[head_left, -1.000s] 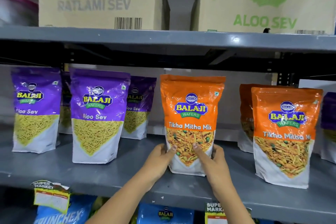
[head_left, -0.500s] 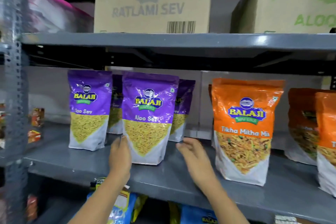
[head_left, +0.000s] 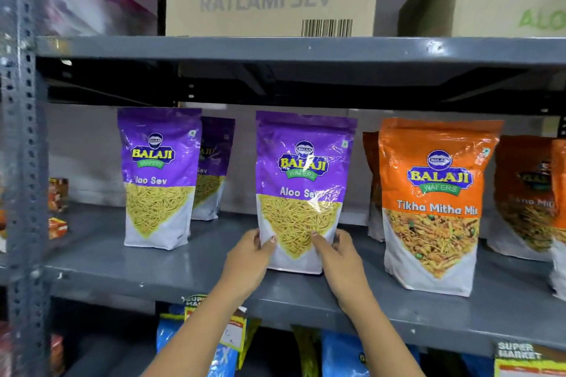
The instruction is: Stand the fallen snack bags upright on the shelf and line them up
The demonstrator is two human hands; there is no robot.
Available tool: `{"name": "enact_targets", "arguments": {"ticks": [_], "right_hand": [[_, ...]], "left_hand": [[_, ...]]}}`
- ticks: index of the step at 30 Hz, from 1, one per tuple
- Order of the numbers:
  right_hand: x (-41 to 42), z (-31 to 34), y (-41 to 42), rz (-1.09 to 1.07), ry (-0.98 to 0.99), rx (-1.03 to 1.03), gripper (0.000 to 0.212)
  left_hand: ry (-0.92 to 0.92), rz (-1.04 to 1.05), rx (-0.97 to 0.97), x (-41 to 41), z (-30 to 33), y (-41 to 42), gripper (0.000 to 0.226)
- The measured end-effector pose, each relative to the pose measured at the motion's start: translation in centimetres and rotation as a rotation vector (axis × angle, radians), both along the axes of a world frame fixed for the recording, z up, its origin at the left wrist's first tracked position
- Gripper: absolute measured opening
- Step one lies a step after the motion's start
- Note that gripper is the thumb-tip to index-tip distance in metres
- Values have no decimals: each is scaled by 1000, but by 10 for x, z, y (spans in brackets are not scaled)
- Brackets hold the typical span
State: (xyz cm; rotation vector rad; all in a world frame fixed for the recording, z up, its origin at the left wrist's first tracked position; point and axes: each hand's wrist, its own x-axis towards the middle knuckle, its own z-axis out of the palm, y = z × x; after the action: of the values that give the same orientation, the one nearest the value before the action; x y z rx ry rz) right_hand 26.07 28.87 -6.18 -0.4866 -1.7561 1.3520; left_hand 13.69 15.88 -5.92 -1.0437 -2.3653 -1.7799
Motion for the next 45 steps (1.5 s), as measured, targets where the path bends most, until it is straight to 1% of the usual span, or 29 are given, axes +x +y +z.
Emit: {"name": "enact_targets", "arguments": {"ticks": [4,7,9,13,18,20,22,23,25,26,27,28,29,30,31,32,33,35,38,42,43,45], "right_hand": [[-18,13,-19,15,10,35,32],[-40,18,-43,70,-3,29,19],[-66,18,-71,117,-21,17,15],[-81,16,-84,161,-23,1,17],[-119,11,-127,199,-5,-33,31],[-133,16,-146,149,36,-6,34],[-138,16,-161,34,152,75,37],[-133,13,-166,-32,229,138,35],[-113,4,-165,-196,380,275,33],[-100,0,-157,-297,436,338,35],[-87,-3,-145,-400,448,384,44],[-75,-4,-131,-488,406,398,61],[-64,-4,-114,-522,322,370,83],[-56,-4,-100,-483,223,296,106],[-50,-6,-88,-380,136,204,124],[-48,-8,-81,-267,67,128,135],[-48,-12,-77,-180,10,86,142],[-53,-21,-72,-149,-76,81,144],[-67,-24,-74,-211,-108,84,141],[-78,-15,-75,-225,-88,97,140],[-82,-14,-73,-224,-77,127,140],[-91,-9,-76,-221,-63,138,135]], "left_hand": [[-16,34,39,-12,5,-25,31],[-38,102,71,-32,8,-51,37],[-58,146,104,-56,3,-80,35],[-41,180,111,-67,-2,-95,28],[-10,227,100,-102,-3,-139,29],[-9,241,88,-116,-2,-155,32],[-12,255,85,-128,-5,-170,37],[-19,257,85,-132,-9,-175,44],[-34,259,71,-135,-20,-182,64],[-42,255,70,-135,-25,-185,75],[-52,242,78,-135,-29,-187,84],[-60,224,91,-136,-30,-189,91],[-61,209,96,-138,-30,-192,96],[-55,201,91,-141,-30,-196,100],[-46,201,74,-144,-29,-199,102],[-31,210,48,-147,-28,-203,102],[-10,219,13,-149,-28,-206,101],[45,247,-56,-152,-30,-210,99],[81,278,-86,-161,-31,-213,97],[78,237,-68,-176,-22,-212,95],[82,224,-57,-180,-21,-210,95],[119,259,2,-183,-15,-209,95]]}}
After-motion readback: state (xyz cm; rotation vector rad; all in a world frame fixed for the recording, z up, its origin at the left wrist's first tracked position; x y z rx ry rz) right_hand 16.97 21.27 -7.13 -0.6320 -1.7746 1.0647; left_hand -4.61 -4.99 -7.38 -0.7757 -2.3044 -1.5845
